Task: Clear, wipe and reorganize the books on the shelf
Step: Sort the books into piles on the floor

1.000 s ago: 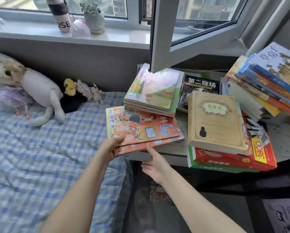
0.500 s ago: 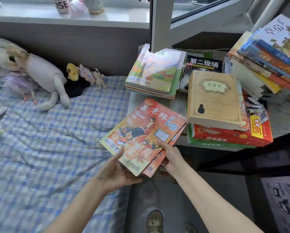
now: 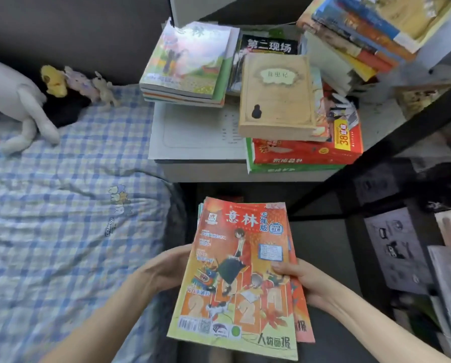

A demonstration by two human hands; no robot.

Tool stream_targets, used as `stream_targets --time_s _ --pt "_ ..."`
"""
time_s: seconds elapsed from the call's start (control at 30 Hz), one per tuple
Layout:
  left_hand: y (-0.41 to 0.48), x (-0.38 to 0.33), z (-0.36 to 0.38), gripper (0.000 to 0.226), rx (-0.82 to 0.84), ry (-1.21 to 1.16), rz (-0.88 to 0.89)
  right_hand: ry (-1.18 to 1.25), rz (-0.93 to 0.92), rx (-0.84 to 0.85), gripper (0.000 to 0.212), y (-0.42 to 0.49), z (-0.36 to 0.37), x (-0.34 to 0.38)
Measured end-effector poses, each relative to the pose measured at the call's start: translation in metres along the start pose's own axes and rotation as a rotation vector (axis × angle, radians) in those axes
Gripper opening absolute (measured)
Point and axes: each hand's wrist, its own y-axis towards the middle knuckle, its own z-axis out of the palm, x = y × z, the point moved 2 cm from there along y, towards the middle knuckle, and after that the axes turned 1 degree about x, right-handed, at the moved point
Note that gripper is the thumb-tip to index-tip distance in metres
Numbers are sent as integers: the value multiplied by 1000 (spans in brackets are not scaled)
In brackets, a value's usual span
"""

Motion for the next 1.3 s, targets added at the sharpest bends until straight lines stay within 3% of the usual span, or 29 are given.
stream_targets --time_s 0.07,0.33,0.43,0.67,0.87,1.17,1.3 --pt "27 22 13 67 -77 -73 -36 -31 -8 -14 72 -6 -25 -18" --pt "160 110 54 57 -235 -70 -88 28 70 -206 36 25 -153 -122" --pt "216 138 44 56 -270 -82 -123 37 117 -259 28 63 -193 -157" --pt "397 205 -33 57 -382 -53 -173 75 144 -297 31 222 -294 -251" --pt "516 253 -108 46 -463 114 -135 -10 180 -274 33 355 -358 -311" --pt "601 284 -185 70 -408 554 -195 -176 224 -133 28 472 -404 -352" --pt "613 284 -201 54 -415 675 -187 -347 232 -123 34 497 -412 -353"
